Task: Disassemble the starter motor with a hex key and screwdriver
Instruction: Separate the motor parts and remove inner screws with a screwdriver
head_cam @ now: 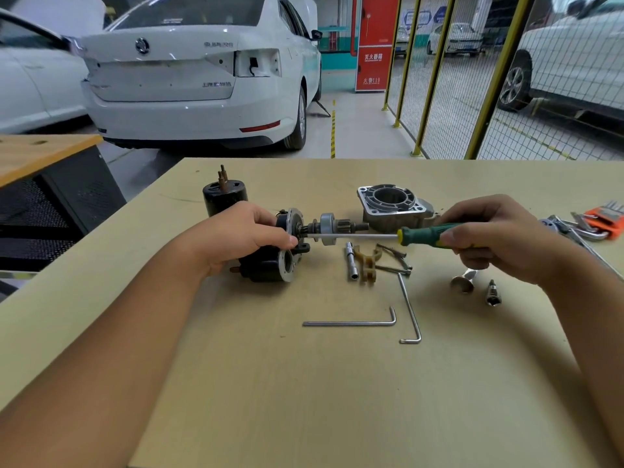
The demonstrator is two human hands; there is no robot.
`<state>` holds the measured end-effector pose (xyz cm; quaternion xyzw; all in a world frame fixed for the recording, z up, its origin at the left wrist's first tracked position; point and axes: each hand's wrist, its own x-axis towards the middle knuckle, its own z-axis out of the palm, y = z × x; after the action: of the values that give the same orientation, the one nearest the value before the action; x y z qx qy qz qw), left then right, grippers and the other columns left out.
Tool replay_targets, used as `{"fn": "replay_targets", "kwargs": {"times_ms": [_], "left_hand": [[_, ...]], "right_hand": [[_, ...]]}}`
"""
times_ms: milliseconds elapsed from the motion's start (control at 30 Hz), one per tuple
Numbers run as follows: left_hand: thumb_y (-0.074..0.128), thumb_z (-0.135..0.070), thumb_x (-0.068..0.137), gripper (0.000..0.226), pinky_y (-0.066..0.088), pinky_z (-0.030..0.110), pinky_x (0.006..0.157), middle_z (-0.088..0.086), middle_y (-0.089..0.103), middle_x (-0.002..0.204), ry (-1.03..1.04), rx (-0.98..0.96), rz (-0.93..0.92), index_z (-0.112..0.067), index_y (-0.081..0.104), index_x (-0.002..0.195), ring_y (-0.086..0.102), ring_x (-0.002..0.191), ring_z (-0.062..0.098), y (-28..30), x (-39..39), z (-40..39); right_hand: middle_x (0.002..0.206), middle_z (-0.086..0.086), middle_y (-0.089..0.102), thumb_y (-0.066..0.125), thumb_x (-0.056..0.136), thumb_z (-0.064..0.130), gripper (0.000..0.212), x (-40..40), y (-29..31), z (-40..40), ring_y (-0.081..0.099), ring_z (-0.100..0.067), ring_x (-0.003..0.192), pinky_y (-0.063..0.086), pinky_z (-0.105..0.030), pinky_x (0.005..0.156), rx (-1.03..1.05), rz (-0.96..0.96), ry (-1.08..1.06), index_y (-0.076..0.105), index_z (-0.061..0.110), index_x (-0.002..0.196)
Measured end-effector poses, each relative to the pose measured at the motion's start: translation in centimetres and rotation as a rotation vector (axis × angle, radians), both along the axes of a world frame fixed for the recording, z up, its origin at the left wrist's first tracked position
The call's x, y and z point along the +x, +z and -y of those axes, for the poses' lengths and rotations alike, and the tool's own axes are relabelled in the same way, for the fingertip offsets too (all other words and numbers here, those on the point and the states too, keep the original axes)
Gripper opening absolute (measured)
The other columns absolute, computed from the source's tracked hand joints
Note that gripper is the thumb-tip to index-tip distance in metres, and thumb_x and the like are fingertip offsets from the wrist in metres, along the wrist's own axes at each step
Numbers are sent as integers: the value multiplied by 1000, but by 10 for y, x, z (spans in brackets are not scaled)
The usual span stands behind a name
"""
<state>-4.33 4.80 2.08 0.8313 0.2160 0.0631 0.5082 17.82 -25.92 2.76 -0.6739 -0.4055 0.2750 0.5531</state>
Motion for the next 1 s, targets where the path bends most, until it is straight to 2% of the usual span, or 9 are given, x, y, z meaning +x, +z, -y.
{"fn": "replay_targets", "kwargs": {"times_ms": [100,200,400,467,567,667,800,900,1000], "left_hand": [[85,-39,65,34,54,30,78,9,80,93,-9,-10,0,-19,84,92,77,89,21,0,0,-1],[85,-38,65,37,58,34,87,10,80,97,-19,-32,0,-18,84,96,77,95,25,0,0,-1],[89,-47,57,48,57,34,90,10,80,99,-35,-35,6,-19,84,97,77,97,26,0,-2,-1],[89,-52,54,55,57,33,88,10,80,100,-44,-38,12,-20,84,98,77,98,25,-1,-2,-3],[89,-53,55,56,56,32,85,10,80,100,-55,-46,12,-19,83,99,77,97,25,-1,-2,-4],[89,-53,54,56,57,35,89,10,80,100,-55,-41,6,-20,83,100,77,97,25,-1,-2,-4],[89,-51,52,57,57,32,83,11,80,98,-46,-40,10,-18,83,98,77,96,27,0,-2,-3],[89,-49,51,59,58,34,85,13,79,98,-35,-41,15,-16,83,98,77,95,28,0,-1,-2],[89,-44,56,53,59,34,85,14,79,98,-31,-40,4,-15,83,99,77,96,29,0,-1,-2]], "right_hand": [[62,-12,51,79,65,22,31,-1,-2,-2,40,-16,48,34,-27,43,-21,-14,12,71,-1,85],[61,-13,51,79,64,21,29,-3,-3,-4,38,-16,45,32,-27,43,-33,-16,4,71,0,83],[65,-18,49,77,66,18,39,-1,-3,-1,32,-18,47,29,-26,44,-67,-51,-44,66,-8,91],[66,-21,48,75,70,14,32,-1,-3,-2,31,-18,47,29,-26,43,-79,-47,-50,67,-8,90],[63,-18,48,69,83,0,4,-2,-5,-3,33,-17,45,29,-24,44,-98,-38,-51,70,-3,84],[61,-16,48,67,86,-2,3,-3,-8,-6,32,-17,46,27,-24,46,-104,-47,-48,70,-3,84],[60,-14,47,68,85,-2,3,-4,-10,-7,31,-17,48,26,-26,48,-94,-39,-45,70,-2,84],[62,-15,47,67,84,-4,4,-3,-11,-7,32,-19,49,26,-29,50,-72,-40,-49,71,-3,85],[64,-16,48,67,84,-7,7,-3,-13,-8,34,-21,50,26,-31,51,-44,-26,-48,72,-2,85]]}}
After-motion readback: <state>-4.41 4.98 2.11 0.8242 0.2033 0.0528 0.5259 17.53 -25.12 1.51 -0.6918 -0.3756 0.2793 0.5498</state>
